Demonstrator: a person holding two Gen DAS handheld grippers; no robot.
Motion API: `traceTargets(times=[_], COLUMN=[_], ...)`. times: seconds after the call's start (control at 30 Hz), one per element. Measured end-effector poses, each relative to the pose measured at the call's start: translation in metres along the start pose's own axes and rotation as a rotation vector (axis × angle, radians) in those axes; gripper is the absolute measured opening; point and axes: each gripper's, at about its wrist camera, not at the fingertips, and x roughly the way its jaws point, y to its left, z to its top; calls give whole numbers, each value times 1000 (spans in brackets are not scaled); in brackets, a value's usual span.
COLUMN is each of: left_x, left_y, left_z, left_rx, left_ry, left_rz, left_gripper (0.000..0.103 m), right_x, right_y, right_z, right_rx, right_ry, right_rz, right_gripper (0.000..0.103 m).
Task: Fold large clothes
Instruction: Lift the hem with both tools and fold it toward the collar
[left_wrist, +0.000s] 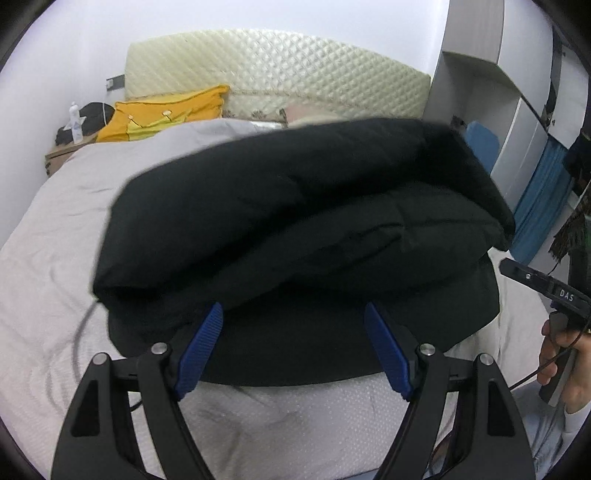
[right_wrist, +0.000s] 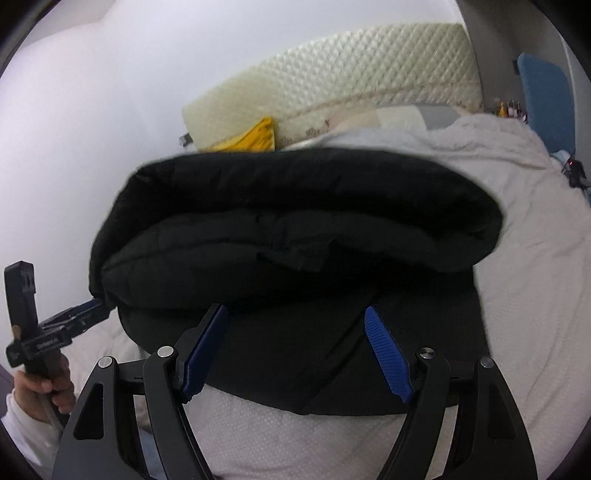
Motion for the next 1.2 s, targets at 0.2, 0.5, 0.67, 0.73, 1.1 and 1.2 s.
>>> traceTargets(times=[0.2, 0.5, 0.67, 0.73, 1.1, 1.2], left_x=[27, 46, 57, 64, 132, 142], left_y=[4, 11, 16, 17, 10, 13], left_z=[6, 46, 79, 89, 98, 101], left_rx=[11, 10, 25, 32, 79, 58], left_ry=[14, -46, -117, -135, -78, -69], left_rz=[57, 110, 168, 183, 225, 217], left_gripper=[79, 79, 79, 79, 80, 80], right_x=[24, 35, 48, 57, 135, 147], right_y=[-3, 3, 7, 6, -11, -13], right_z=[4, 50, 79, 88, 113, 113], right_rx=[1, -83, -108, -120, -126, -138], right_ry=[43, -60, -125, -141, -62, -52], right_rz=[-30, -92, -124, -144, -161, -171], right_gripper=[76, 76, 76, 76, 76, 80])
